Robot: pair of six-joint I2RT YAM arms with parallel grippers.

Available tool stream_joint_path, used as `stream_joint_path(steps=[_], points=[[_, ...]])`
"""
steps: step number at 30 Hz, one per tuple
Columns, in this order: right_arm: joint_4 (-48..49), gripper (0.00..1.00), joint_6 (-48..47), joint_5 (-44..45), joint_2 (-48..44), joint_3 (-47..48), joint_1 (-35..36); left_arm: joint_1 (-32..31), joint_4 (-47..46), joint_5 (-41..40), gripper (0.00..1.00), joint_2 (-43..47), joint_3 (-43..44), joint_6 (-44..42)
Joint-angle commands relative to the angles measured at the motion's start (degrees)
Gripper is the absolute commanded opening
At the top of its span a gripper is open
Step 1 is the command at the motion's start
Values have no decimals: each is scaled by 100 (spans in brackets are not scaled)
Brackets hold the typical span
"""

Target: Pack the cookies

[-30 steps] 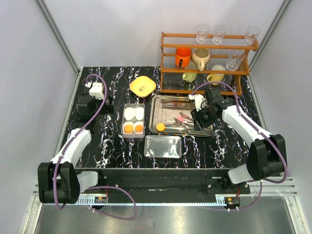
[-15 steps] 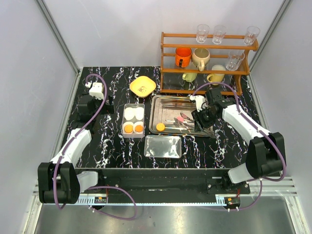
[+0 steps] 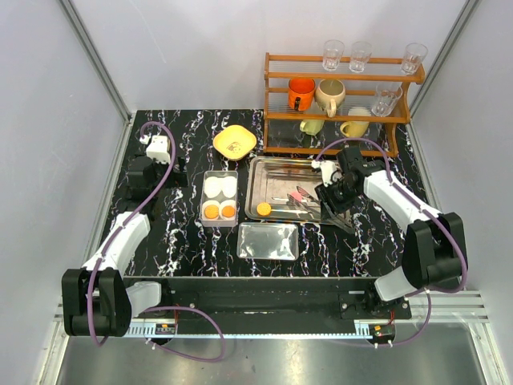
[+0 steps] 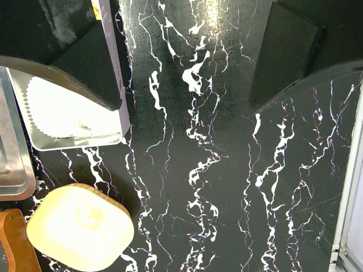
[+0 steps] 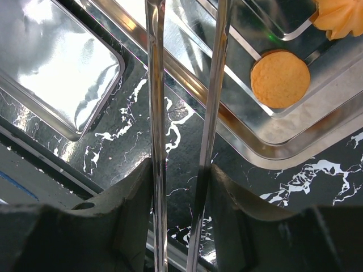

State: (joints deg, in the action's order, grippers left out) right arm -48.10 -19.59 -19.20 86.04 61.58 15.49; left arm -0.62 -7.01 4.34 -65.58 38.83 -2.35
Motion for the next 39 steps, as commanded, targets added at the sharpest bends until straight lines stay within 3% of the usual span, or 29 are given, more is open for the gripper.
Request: stream_joint_path(steps=[1,24,39], points=[[-86,46,-80,-145,53,223,-46,36,-301,58,99,186,-33,-29],[-384,27,-18,-382,-114,873,-46,36,-328,58,99,169,-51,-46],[-640,22,184,-664,290,2419,269,36,-372,50,99,142,-33,50]])
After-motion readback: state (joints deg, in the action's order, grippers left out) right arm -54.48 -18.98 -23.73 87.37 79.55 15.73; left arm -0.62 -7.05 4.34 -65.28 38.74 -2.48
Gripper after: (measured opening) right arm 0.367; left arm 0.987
